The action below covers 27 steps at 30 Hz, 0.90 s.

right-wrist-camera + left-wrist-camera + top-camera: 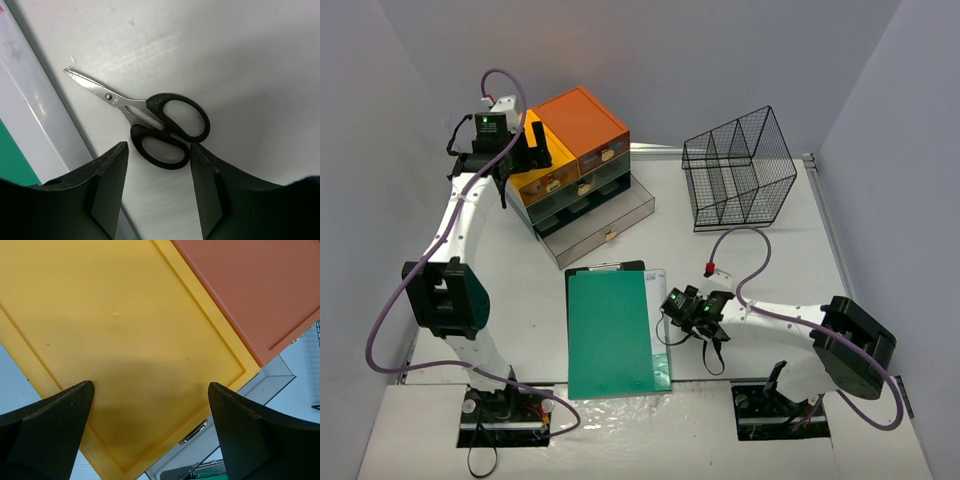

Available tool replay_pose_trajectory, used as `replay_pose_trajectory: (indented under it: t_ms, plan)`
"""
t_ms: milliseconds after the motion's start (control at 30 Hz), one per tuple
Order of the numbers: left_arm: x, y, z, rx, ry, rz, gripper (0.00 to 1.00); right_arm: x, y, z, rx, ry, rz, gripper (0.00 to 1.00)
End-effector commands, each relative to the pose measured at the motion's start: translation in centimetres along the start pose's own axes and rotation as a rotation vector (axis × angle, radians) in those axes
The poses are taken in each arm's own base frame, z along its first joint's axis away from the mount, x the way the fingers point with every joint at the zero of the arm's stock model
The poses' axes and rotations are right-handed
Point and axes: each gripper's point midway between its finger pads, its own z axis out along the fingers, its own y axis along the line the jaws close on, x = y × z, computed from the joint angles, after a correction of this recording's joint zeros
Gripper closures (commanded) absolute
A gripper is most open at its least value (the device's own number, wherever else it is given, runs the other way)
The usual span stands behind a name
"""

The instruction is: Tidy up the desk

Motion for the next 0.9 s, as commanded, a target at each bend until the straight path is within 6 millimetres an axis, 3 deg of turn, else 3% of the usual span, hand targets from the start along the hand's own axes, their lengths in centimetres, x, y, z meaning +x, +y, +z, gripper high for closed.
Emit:
replay_pose_trajectory:
  t_ms: [0,100,233,467,567,867]
  plan:
    - [3.9,0.3,-1.0,-0.011,0.142,-0.033,0.03,-2.1,3.0,1.1,-0.048,-0.028,-0.03,0.51]
    - [3.9,0.3,-1.1,-0.011,0.139,-0.032,0.03,-3.0,4.7,0.9,-0.076,-0.037,-0.049,0.51]
    - [3.9,0.5,-1.2,-0.014,0.139,-0.036,0.03,-4.8,6.5,-0.8,-0.104,-0.059,-0.053,0.52]
    - [3.6,0.5,-1.0,-0.012,0.134,-0.041,0.03,-9.6,5.4,-5.5,-0.042,-0.161,-0.076,0.52]
    - [3.4,0.6,-0.9,-0.012,0.13,-0.047,0.03,-10.5,4.2,-5.1,0.032,-0.184,-0.149,0.53]
    - [3.2,0.7,-1.1,-0.015,0.126,-0.044,0.03,-9.5,3.0,-0.8,0.168,-0.066,-0.505,0.59]
